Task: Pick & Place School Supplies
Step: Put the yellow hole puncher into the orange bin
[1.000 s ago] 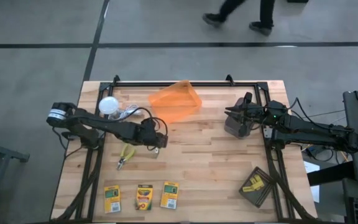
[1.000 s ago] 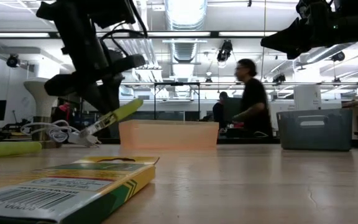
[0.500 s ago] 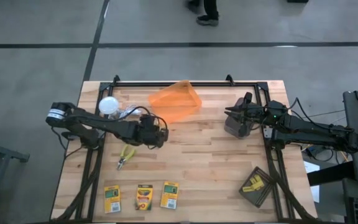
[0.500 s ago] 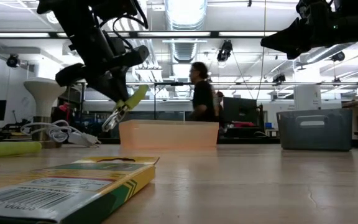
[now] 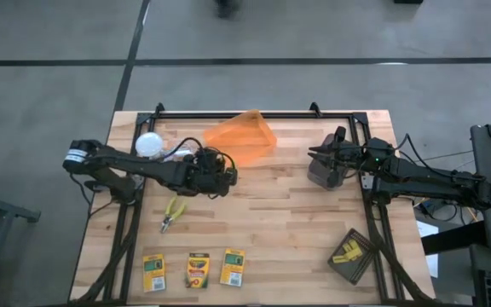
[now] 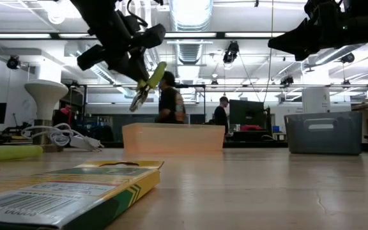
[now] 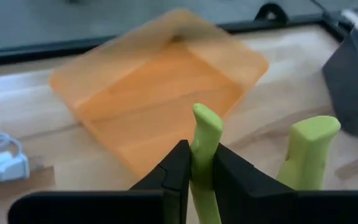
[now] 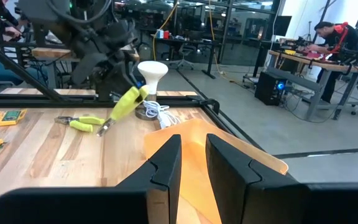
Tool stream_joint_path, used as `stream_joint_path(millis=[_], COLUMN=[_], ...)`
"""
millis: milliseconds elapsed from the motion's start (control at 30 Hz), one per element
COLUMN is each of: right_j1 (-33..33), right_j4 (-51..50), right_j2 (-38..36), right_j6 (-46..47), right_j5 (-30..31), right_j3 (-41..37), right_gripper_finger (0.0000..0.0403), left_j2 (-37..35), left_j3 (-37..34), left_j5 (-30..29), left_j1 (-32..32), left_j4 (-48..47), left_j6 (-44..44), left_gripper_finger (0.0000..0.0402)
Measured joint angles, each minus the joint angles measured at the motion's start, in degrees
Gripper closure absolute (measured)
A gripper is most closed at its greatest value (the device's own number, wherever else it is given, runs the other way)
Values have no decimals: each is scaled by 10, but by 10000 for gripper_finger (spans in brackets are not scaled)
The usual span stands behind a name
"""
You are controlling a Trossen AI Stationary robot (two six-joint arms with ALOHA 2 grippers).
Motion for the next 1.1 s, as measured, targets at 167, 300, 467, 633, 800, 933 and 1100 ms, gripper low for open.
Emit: stream_joint_path(millis=[167, 300, 467, 633, 800, 933, 1100], right_j1=[0, 0, 0, 0, 0, 0, 0], right_j4=[0, 0, 0, 0, 0, 0, 0], right_j2=[0, 0, 0, 0, 0, 0, 0], right_j6=[0, 0, 0, 0, 0, 0, 0], right_j5=[0, 0, 0, 0, 0, 0, 0], right_j3=[0, 0, 0, 0, 0, 0, 0], right_gripper_finger=[335, 335, 335, 335, 335, 335, 335], left_j2=[0, 0, 0, 0, 0, 0, 2], left_j3=[16, 17, 16, 24, 47, 54, 53], left_j5=[-5, 13, 46, 55, 108, 154, 180], left_j1=[12, 36, 68, 111, 170, 216, 272], left_j4=[0, -1, 2, 7, 11, 19, 36], left_j6=[0, 1, 0, 14, 51, 70, 78], left_gripper_finger=[348, 348, 348, 348, 348, 348, 348])
